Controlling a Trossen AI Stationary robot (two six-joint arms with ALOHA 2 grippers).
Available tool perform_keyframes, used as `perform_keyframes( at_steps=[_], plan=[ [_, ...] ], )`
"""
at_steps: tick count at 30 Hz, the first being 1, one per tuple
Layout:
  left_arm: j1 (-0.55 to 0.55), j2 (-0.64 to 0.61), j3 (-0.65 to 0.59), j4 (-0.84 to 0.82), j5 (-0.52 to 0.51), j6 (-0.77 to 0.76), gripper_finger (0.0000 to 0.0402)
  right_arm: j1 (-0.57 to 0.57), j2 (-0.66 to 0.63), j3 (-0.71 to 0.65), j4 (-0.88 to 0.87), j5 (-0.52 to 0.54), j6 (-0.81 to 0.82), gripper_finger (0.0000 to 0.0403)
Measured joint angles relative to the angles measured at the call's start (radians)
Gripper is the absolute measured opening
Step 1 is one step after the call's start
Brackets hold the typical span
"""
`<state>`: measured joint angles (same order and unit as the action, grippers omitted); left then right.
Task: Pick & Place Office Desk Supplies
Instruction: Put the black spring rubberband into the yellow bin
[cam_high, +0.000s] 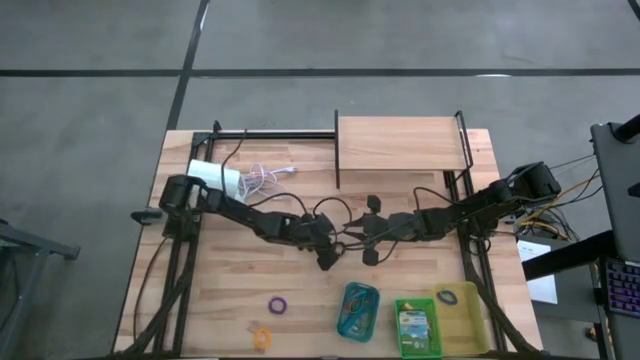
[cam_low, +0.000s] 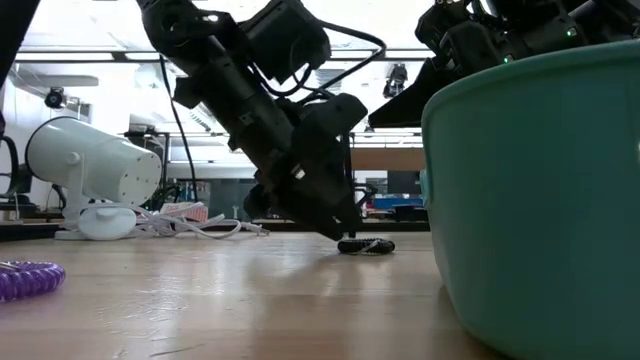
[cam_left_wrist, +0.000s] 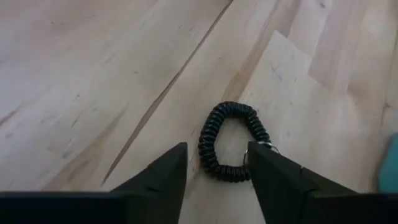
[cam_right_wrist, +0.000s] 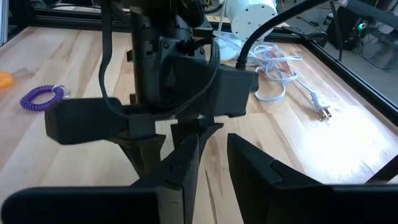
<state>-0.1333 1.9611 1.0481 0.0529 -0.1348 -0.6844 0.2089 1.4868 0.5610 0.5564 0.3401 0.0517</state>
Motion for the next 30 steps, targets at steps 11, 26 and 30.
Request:
perform_keyframes(
  at_steps=[11, 26, 30],
  plan=[
    [0.007, -0.170, -0.008, -0.191, -0.010, 0.047, 0.0193, 0.000, 0.000, 0.000, 0.000, 0.000, 0.000, 0.0080],
    [0.011, -0.346, -0.121, -0.033, -0.075, 0.314, 0.0189, 0.000, 0.000, 0.000, 0.000, 0.000, 0.000, 0.0075],
    [0.013, -0.405, -0.278, 0.265, -0.086, 0.442, 0.0188, 0.000, 0.000, 0.000, 0.000, 0.000, 0.000, 0.0081]
  ],
)
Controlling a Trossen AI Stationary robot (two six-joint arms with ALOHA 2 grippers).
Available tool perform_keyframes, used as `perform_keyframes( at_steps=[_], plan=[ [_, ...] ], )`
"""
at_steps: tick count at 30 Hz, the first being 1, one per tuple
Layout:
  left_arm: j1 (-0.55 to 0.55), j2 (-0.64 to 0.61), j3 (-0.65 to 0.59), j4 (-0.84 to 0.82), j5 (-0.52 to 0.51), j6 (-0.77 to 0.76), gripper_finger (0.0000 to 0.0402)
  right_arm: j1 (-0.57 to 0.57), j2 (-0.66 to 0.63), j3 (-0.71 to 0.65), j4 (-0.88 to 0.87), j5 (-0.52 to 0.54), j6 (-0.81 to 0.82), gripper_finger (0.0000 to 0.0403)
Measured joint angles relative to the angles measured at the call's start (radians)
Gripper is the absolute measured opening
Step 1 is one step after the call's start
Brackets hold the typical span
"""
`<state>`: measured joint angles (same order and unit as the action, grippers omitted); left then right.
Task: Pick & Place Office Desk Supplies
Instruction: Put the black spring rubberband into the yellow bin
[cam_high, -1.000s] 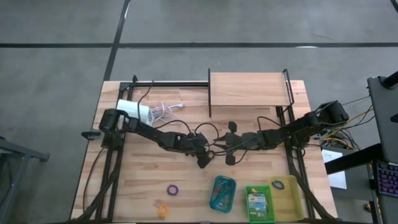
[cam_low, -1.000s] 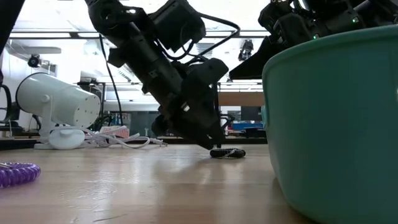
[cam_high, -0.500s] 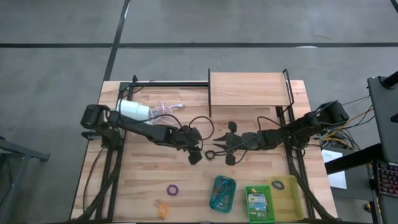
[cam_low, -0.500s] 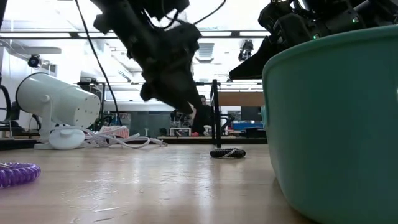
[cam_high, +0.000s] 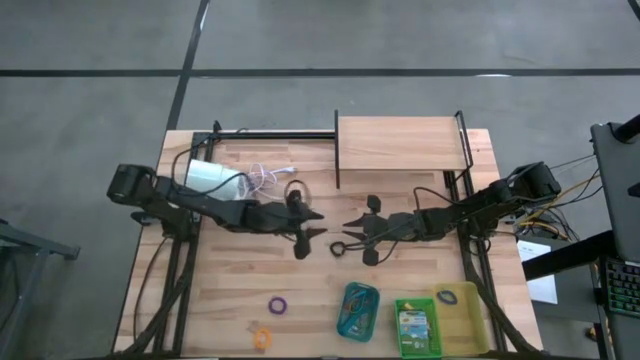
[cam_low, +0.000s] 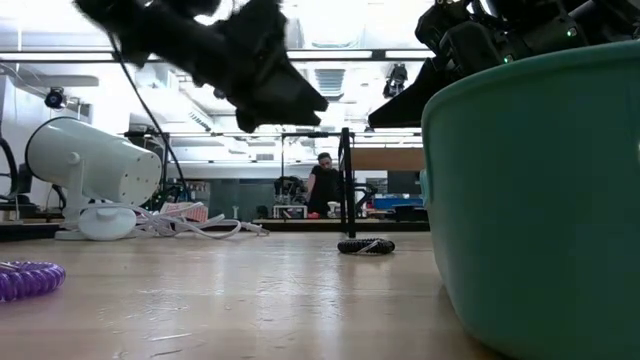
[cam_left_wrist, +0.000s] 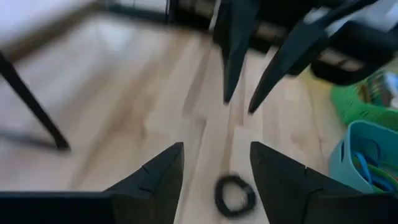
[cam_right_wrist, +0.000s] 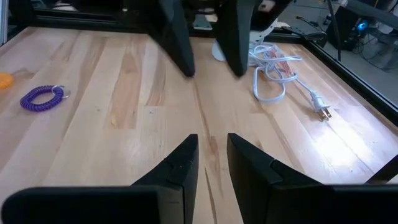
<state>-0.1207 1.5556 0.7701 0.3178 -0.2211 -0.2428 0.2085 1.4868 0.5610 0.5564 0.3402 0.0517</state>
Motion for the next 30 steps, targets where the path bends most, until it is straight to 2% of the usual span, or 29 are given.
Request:
perform_keyframes(
  at_steps=[3, 6, 19, 30],
  plan=[
    [0.000, -0.010, -0.122, 0.263, 0.000, 0.075, 0.0188, 0.000, 0.000, 0.000, 0.000, 0.000, 0.000, 0.0085],
    [0.000, -0.010, -0.186, 0.381, 0.001, 0.071, 0.0189, 0.000, 0.000, 0.000, 0.000, 0.000, 0.000, 0.0087],
    [0.000, -0.014, -0.200, 0.366, 0.004, 0.063, 0.0189, 0.000, 0.000, 0.000, 0.000, 0.000, 0.000, 0.0068],
    [0.000, -0.014, -0.200, 0.366, 0.004, 0.060, 0.0189, 0.000, 0.000, 0.000, 0.000, 0.000, 0.000, 0.0081]
  ],
)
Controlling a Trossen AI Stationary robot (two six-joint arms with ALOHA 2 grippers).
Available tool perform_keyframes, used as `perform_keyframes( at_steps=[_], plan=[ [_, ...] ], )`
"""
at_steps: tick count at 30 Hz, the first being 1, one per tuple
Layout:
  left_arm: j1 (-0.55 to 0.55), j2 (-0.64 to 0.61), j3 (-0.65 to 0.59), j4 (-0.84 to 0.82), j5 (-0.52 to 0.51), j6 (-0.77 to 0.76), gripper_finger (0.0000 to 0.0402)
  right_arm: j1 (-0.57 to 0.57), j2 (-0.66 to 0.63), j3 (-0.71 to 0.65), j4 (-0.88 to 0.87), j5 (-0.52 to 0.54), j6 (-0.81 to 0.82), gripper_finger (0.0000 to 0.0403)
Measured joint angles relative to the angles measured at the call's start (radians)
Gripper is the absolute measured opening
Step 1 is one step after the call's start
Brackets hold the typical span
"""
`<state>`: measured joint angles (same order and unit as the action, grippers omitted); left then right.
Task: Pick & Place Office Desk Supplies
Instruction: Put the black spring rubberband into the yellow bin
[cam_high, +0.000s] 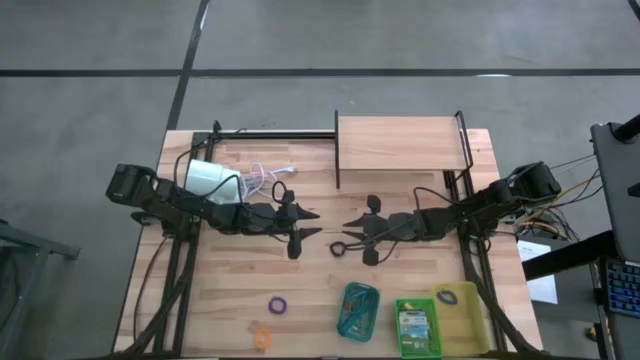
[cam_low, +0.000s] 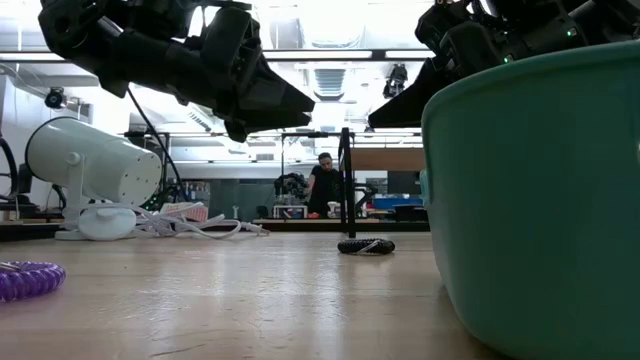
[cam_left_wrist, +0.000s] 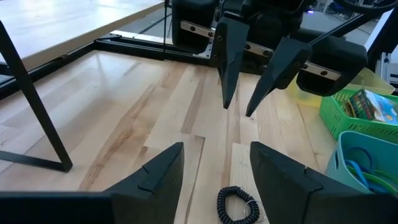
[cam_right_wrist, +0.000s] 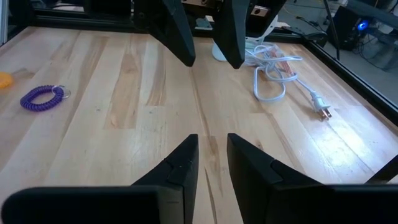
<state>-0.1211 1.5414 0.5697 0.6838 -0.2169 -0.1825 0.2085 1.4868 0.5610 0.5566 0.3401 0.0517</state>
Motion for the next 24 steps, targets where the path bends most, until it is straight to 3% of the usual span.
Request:
perform_keyframes(
  at_steps=[24],
  plan=[
    [0.000, 0.000, -0.001, -0.008, 0.000, -0.004, 0.0189, 0.000, 0.000, 0.000, 0.000, 0.000, 0.000, 0.0072]
  ],
)
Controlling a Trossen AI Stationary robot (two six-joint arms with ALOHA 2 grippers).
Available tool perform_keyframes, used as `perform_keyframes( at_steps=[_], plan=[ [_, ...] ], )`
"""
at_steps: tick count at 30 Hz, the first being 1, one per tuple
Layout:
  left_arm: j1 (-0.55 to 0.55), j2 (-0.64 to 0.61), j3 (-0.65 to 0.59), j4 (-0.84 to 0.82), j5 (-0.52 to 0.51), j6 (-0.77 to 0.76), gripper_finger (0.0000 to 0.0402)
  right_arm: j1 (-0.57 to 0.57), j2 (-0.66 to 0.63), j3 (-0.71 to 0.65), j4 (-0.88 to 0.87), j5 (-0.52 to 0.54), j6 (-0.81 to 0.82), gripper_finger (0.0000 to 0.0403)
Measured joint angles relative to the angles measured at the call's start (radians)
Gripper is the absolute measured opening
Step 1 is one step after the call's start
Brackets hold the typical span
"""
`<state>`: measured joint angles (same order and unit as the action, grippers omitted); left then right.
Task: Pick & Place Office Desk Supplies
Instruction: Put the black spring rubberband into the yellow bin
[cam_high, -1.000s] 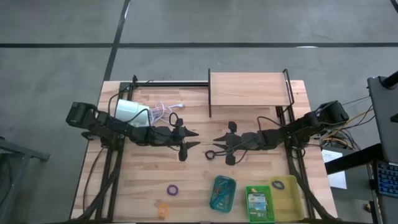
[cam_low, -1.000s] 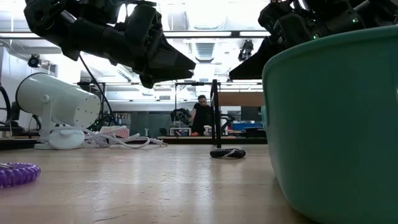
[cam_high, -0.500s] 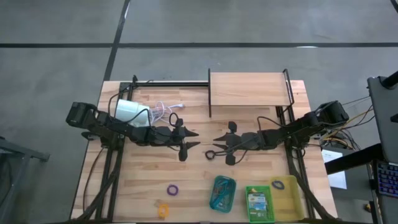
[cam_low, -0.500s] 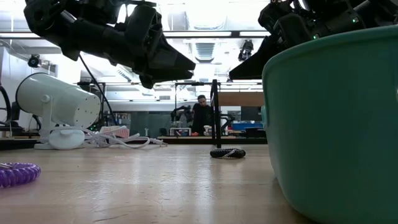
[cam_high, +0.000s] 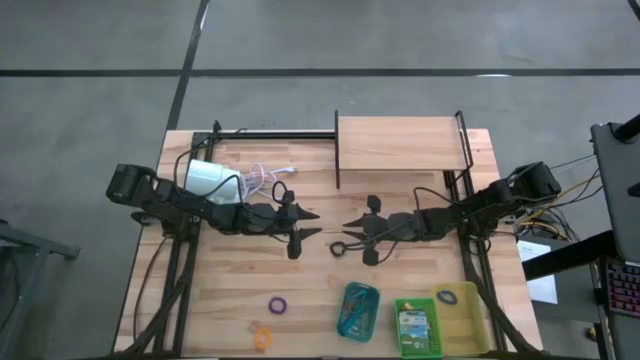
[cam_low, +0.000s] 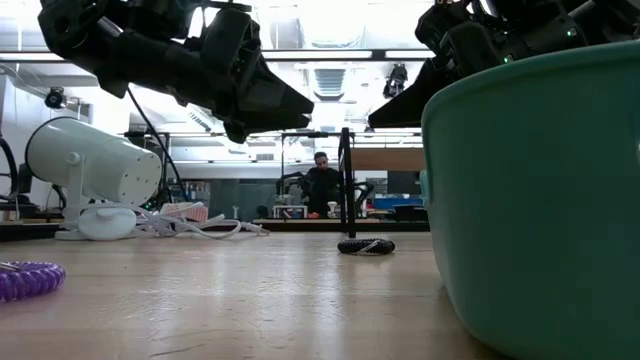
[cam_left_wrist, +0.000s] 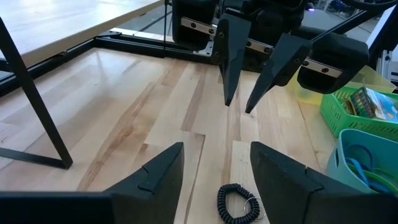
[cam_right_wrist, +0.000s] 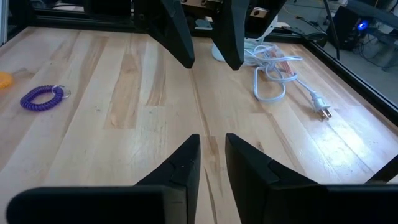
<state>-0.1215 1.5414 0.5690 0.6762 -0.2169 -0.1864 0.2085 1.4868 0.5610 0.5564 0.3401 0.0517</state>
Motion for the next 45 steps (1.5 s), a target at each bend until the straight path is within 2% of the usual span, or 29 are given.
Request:
perform_keyframes(
  at_steps=[13, 28, 34, 41, 45],
  plan=[
    [0.000, 0.000, 0.000, 0.000, 0.000, 0.000, 0.0190, 0.001, 0.001, 0.000, 0.000, 0.000, 0.000, 0.0086],
    [0.000, 0.000, -0.001, 0.000, 0.000, 0.003, 0.0190, 0.003, 0.001, 0.006, -0.001, -0.009, -0.041, 0.0069],
    [0.000, 0.000, -0.001, 0.000, 0.000, 0.003, 0.0189, 0.003, 0.004, 0.006, -0.113, -0.191, -0.056, 0.0072],
    [0.000, 0.000, -0.001, 0.000, 0.000, 0.003, 0.0190, 0.003, 0.020, 0.006, -0.119, -0.248, -0.097, 0.0072],
    [0.000, 0.000, -0.001, -0.001, 0.000, 0.003, 0.0190, 0.004, 0.089, 0.020, -0.090, -0.295, -0.108, 0.0072]
  ],
)
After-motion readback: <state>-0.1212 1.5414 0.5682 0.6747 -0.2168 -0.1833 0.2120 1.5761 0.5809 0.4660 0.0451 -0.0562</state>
